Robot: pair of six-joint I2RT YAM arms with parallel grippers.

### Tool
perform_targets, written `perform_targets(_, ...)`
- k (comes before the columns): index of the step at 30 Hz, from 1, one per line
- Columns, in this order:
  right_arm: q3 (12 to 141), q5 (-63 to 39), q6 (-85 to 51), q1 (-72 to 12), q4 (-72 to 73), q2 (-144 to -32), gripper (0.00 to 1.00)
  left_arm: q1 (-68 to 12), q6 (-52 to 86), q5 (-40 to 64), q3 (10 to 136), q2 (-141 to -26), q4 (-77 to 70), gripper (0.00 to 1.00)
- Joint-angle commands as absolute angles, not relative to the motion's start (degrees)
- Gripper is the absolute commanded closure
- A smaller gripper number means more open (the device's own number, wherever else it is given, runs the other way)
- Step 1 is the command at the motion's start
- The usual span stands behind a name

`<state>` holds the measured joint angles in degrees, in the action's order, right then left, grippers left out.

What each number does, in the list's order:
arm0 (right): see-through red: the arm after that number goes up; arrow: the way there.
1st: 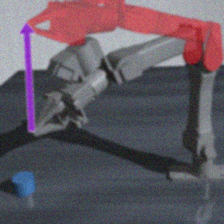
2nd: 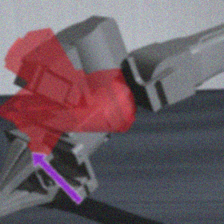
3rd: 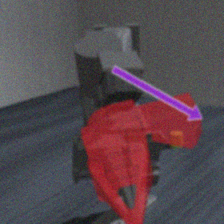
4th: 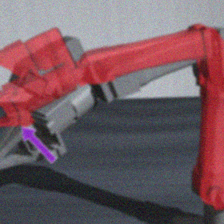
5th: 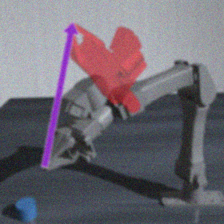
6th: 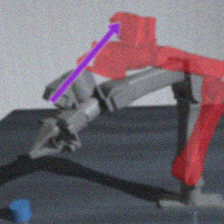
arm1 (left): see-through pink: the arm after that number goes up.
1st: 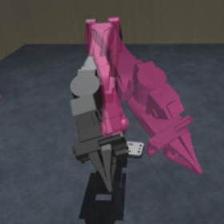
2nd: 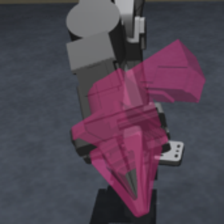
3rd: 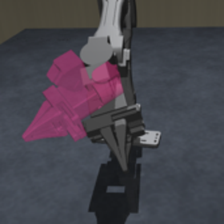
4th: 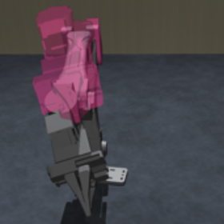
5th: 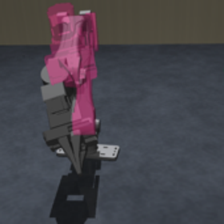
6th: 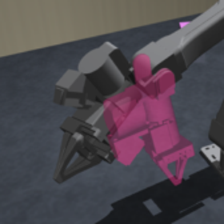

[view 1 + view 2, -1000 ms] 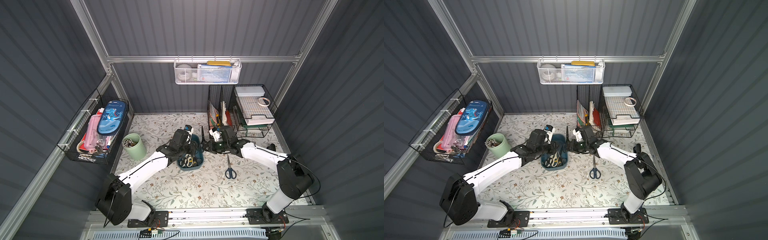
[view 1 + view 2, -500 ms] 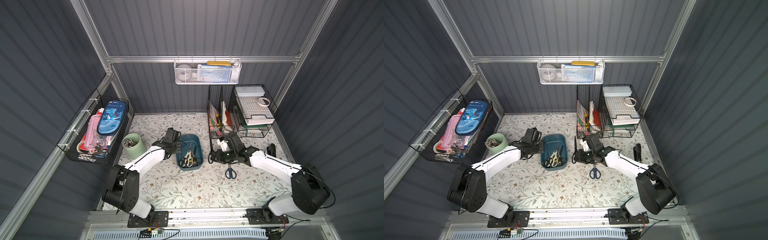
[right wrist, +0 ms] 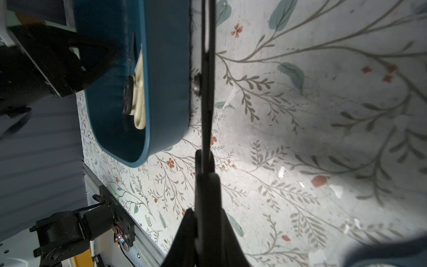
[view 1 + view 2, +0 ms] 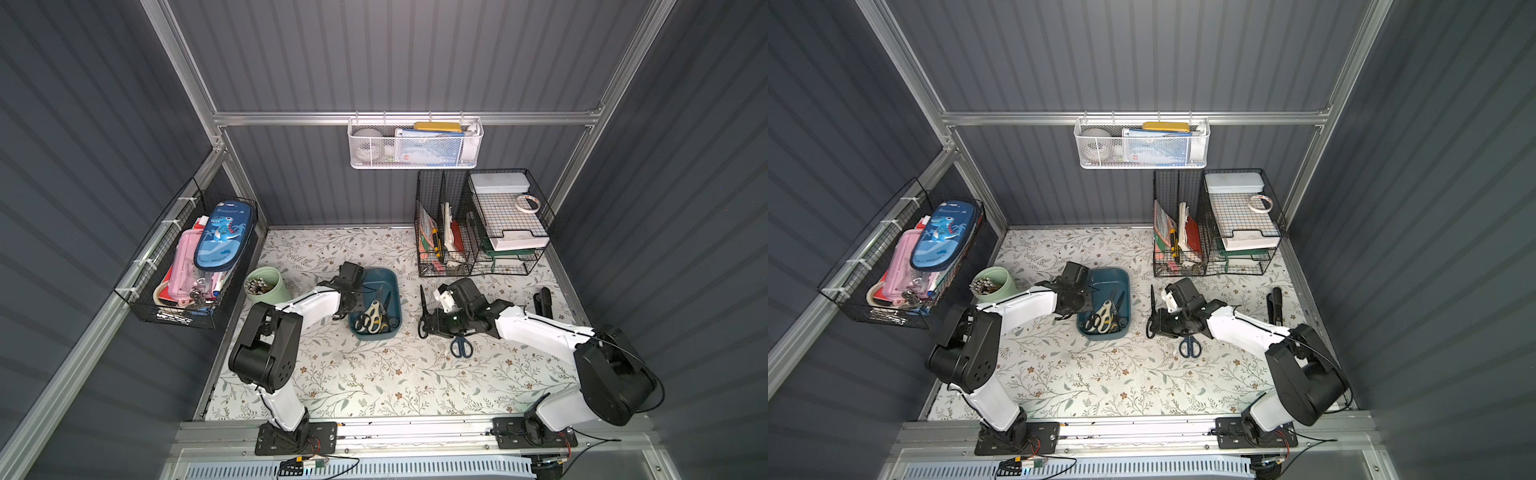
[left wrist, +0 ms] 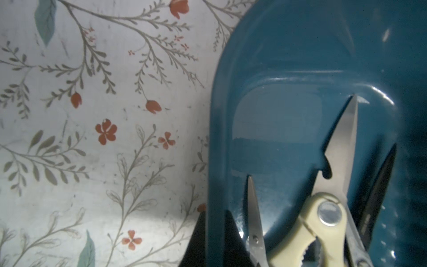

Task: Take the scissors out of the storage box
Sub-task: Move the storage box to the center of the board.

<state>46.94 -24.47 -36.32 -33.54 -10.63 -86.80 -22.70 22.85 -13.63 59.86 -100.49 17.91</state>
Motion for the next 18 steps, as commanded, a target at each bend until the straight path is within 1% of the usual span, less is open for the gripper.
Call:
perform_targets(1,45.3,-25.1,-39.7,-35.1,-5.3,-90.2,0.92,-20.1,20.0,-15.5,62.9,-102.6,17.3,0.88)
perform_targets(7,43.2,-24.2,-44.4,-37.2,0.0,-93.7,0.92,-18.5,19.0,-12.5,63.5,-102.2,16.1,0.88)
perform_targets(13,40.0,-22.4,-46.4,-37.4,-0.1,-91.2,0.91,-18.5,19.2,-11.8,63.1,-100.4,16.5,0.86)
perform_targets(18,39.1,-21.6,-45.9,-37.5,-3.2,-89.6,0.89,-18.5,19.6,-10.9,63.1,-99.6,16.4,0.86)
